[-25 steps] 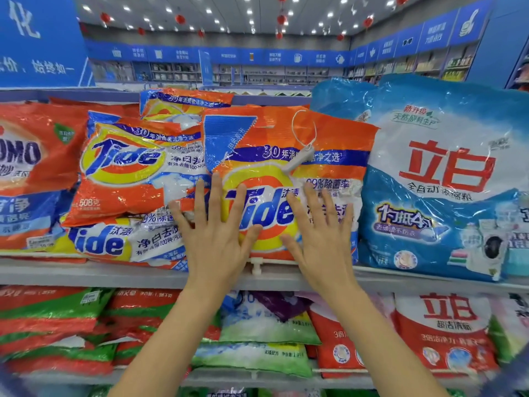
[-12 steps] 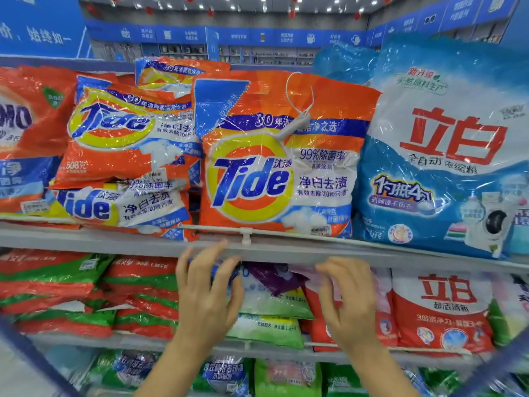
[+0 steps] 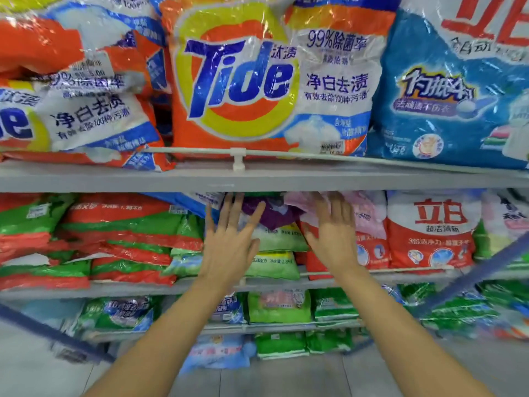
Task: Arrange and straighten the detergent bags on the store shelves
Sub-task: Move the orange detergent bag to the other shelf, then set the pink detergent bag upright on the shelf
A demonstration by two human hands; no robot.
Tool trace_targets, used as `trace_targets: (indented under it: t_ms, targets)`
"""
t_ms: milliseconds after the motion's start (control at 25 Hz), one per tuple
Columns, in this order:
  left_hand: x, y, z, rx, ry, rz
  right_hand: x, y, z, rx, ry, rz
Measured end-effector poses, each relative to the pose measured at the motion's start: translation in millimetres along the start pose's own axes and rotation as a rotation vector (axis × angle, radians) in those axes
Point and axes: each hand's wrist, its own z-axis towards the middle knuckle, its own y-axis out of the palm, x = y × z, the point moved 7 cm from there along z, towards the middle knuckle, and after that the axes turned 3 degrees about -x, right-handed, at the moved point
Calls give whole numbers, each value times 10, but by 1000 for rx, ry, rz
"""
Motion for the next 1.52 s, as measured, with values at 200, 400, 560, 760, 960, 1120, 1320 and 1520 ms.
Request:
trace_targets:
  t_ms: [200,400,560,760,960,1120,1320,1520]
  targets:
    - [-28,301,10,66,81,40,311,293,321,-162,133,-107]
    - [-32,361,8,58,89,62,478,437,314,-150,77,-82]
    - [-31,351,17,81,89,52,470,304,200,-50,13,-9]
    - [-16,339,10,63,89,54,567,-222,-62,132,-21,55]
    - [-37,335,18,-13,82,51,594,-847,-149,256,64,187]
    - [-24,266,27,-74,109,19,565,-1195,-222,318,30,340]
    - [224,-218,-116,-47,-59,-430,342,-1479,-430,315,-19,331]
    - [776,-568,-111,-400,-29,-1059,78,-1680,-274,97,-10,233]
